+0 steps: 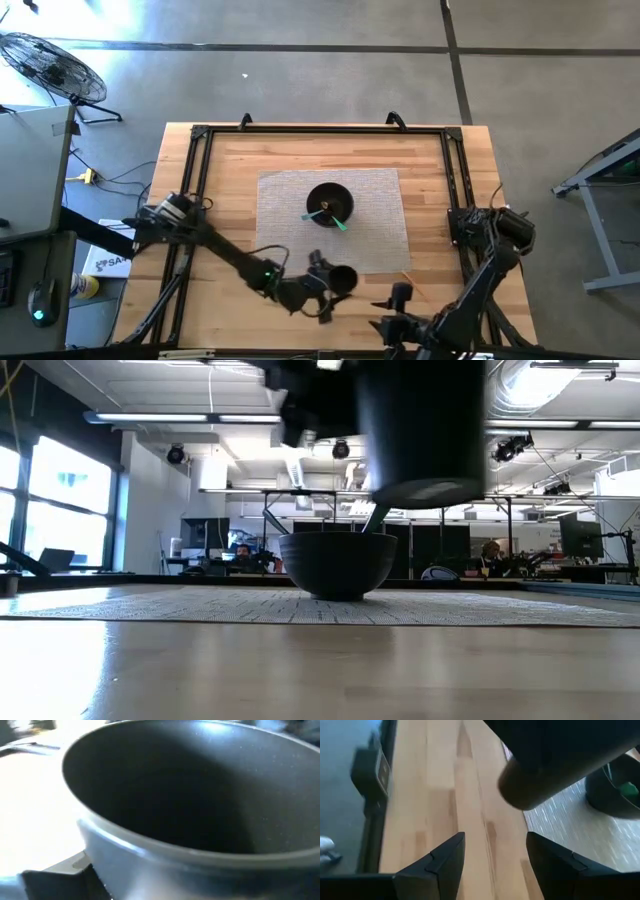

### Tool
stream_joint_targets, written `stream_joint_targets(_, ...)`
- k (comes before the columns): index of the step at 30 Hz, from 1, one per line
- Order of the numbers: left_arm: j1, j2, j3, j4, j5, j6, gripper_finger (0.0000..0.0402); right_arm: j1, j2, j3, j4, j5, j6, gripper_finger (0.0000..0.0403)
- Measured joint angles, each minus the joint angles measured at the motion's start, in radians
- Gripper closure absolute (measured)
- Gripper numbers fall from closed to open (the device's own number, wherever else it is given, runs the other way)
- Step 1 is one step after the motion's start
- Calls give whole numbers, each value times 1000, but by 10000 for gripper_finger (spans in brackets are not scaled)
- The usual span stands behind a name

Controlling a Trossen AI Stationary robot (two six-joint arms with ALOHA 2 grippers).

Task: Pick & Place Utensil
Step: Put the black cup on the table mat

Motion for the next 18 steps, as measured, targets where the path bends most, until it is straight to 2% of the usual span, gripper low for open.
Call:
stream_joint_targets(4, 20, 91, 69, 27, 32, 43, 93, 18, 0, 0, -76, -45, 58, 197)
stream_joint_targets(9, 26, 186, 142, 19, 50, 65, 93, 27, 2, 0, -79, -81, 57, 197)
stream_joint_targets(13, 25, 222, 164, 20, 110, 79, 85, 29, 16, 0, -76, -90, 55, 197)
stream_joint_targets(18, 25, 223, 163, -33, 114, 27, 53, 22, 37, 0, -71, -97, 54, 196)
